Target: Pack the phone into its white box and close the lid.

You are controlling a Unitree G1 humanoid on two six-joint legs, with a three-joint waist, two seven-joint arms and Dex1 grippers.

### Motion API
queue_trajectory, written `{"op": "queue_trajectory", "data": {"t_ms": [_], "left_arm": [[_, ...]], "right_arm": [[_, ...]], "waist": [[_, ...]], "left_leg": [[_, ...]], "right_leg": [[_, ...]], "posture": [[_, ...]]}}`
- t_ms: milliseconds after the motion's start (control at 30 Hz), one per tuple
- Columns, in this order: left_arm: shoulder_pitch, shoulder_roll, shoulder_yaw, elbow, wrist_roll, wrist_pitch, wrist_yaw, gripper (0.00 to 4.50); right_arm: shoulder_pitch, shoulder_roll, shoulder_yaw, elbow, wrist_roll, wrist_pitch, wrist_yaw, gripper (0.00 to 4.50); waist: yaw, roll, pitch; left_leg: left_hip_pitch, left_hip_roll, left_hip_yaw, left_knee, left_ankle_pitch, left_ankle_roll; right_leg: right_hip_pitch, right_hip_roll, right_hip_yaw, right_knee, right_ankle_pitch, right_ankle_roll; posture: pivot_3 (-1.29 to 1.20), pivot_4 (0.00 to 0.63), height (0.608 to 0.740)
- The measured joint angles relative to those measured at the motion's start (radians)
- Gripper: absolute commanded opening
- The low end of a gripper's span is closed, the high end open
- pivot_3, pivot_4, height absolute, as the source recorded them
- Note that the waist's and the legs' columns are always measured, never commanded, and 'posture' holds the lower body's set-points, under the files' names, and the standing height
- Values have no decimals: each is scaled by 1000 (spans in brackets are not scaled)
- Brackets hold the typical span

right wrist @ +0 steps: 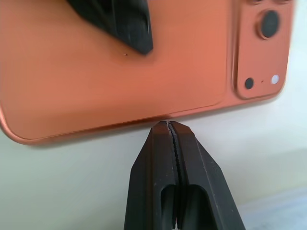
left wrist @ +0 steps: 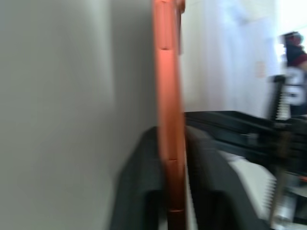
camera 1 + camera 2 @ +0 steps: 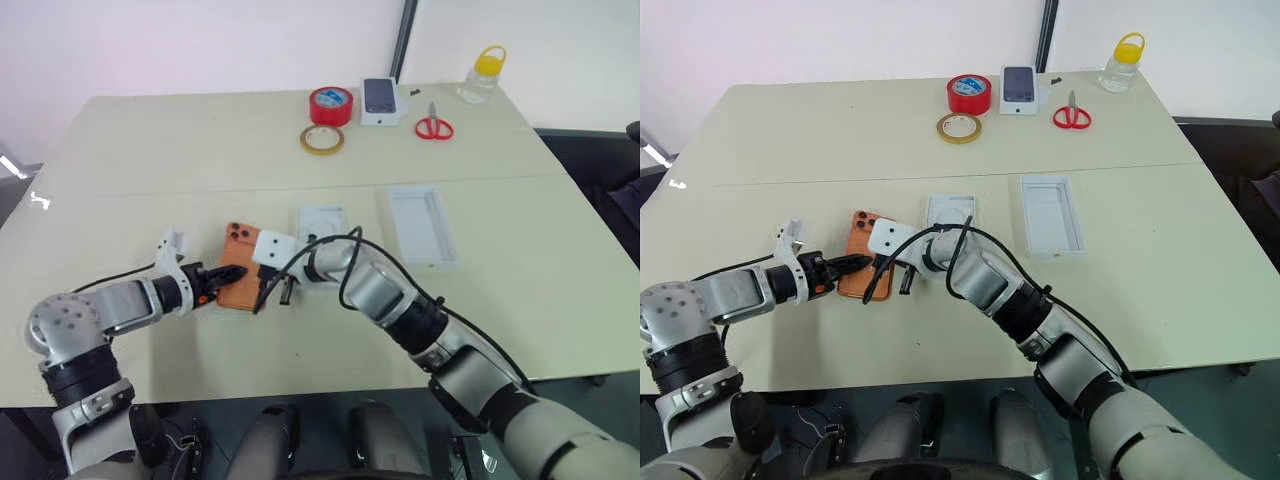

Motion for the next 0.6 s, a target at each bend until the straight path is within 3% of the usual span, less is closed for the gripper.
{"op": "queue_trajectory", "data": {"t_ms": [400,600], "left_arm": [[6,-51,84,78,-201,-6,216,74],[12,-79,14,85,-474,-166,403,74]], "right_arm": [[-1,-118,-128,-212,49,106,46,0],[0,-224,-220,-298,113,121,87,0]], "waist": [[2,0,0],[6,-1,1]], "left_leg": [[-1,0,0,0,0,0],[-2,0,0,1,0,0]], "right_leg": [[1,0,0,1,0,0],[1,0,0,0,0,0]], "posture": [[0,150,740],[0,150,740]]}}
